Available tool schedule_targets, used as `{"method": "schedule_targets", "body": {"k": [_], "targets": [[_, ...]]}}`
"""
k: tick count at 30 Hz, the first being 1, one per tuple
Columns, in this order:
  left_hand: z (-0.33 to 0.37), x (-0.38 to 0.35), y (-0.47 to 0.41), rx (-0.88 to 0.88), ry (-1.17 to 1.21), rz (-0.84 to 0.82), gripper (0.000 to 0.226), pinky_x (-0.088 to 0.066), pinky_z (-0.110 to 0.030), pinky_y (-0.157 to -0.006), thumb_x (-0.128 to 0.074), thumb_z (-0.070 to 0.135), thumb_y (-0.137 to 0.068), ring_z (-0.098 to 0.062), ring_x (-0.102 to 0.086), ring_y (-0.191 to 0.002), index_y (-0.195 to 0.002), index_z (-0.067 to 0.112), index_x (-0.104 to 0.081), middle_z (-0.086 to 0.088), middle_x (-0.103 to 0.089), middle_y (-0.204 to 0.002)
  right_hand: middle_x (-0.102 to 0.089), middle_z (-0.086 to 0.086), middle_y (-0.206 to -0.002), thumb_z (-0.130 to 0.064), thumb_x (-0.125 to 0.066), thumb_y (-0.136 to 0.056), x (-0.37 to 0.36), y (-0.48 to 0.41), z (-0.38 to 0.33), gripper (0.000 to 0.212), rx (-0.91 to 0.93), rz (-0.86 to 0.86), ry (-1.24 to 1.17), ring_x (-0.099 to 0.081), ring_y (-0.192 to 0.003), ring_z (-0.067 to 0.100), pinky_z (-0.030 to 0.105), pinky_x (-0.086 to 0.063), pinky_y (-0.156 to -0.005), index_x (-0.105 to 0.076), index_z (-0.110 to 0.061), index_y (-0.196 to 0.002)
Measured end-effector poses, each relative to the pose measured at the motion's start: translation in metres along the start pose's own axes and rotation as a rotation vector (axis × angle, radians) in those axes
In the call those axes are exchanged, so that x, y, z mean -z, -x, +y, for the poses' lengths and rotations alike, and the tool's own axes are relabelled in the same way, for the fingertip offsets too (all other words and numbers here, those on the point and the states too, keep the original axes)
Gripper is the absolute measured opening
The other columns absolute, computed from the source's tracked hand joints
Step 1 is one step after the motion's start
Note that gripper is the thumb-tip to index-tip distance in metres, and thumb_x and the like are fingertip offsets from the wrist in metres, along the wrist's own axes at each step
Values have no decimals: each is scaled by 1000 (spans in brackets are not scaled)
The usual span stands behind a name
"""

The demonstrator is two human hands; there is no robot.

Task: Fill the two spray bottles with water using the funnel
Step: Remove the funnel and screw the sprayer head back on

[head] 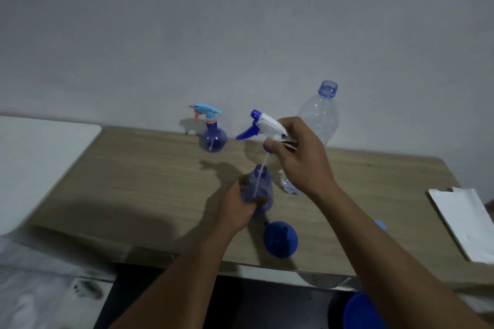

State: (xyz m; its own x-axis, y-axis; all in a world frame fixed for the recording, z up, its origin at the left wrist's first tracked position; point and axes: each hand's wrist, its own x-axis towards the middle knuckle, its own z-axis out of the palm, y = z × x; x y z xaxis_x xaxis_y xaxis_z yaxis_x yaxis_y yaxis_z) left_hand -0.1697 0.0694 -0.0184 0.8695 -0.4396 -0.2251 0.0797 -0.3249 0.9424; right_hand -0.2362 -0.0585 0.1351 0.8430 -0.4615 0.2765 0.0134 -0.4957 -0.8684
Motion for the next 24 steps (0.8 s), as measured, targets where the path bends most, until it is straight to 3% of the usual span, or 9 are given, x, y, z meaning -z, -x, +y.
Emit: {"method": "schedule_targets", "body": {"k": [2,7,10,13,18,22,24], "targets": [[2,1,3,4,-24,15,56,-48,-7,-66,-84,18,-72,6,-61,-85,-116,37,-56,16,-66,-100,-69,-9,-91,-19,-76,-84,14,-13,-17,26,48,26,-33,-68,-82,11,40,-58,-77,-60,-27,-103],[5,-1,4,-8,-5,19,61,-48,-8,-63,-83,14,-73,-2,-65,-91,-128,26,-58,4,-69,-109,-67,-12,-95,-18,-75,-85,38,-32,-50,27,188,65,-70,-67,-87,9,39,-58,-78,-60,-22,-107],[5,-1,6,-20,-19,31,57,-45,-3,-58,-83,13,-73,10,-65,-79,-123,27,-59,11,-69,-100,-64,-16,-95,-15,-73,-87,33,-31,-45,26,216,33,-56,-65,-89,8,34,-58,-80,-59,-20,-108],[8,-1,7,-10,-17,32,57,-46,-5,-55,-83,16,-74,6,-64,-79,-123,32,-57,16,-65,-98,-65,-15,-94,-14,-71,-88,22,-27,-28,24,215,-14,-26,-63,-87,6,24,-56,-79,-59,-21,-108],[8,-1,8,-51,-65,31,58,-45,-7,-61,-82,20,-76,2,-59,-91,-126,26,-55,10,-65,-108,-67,-8,-90,-18,-73,-89,-2,-13,17,24,127,-92,52,-65,-80,9,27,-54,-70,-57,-26,-106],[9,-2,4,-93,-11,18,37,-43,0,-64,-75,9,-84,-10,-63,-98,-115,18,-56,12,-61,-98,-66,-8,-88,-18,-73,-88,-22,-3,49,23,45,-154,114,-62,-79,6,28,-51,-70,-59,-23,-105],[11,-2,3,-107,12,26,40,-50,-8,-74,-74,13,-84,-8,-63,-100,-119,21,-58,8,-65,-106,-68,-3,-89,-20,-73,-87,-26,-1,61,22,-12,-168,144,-63,-82,13,34,-52,-73,-60,-20,-105]]}}
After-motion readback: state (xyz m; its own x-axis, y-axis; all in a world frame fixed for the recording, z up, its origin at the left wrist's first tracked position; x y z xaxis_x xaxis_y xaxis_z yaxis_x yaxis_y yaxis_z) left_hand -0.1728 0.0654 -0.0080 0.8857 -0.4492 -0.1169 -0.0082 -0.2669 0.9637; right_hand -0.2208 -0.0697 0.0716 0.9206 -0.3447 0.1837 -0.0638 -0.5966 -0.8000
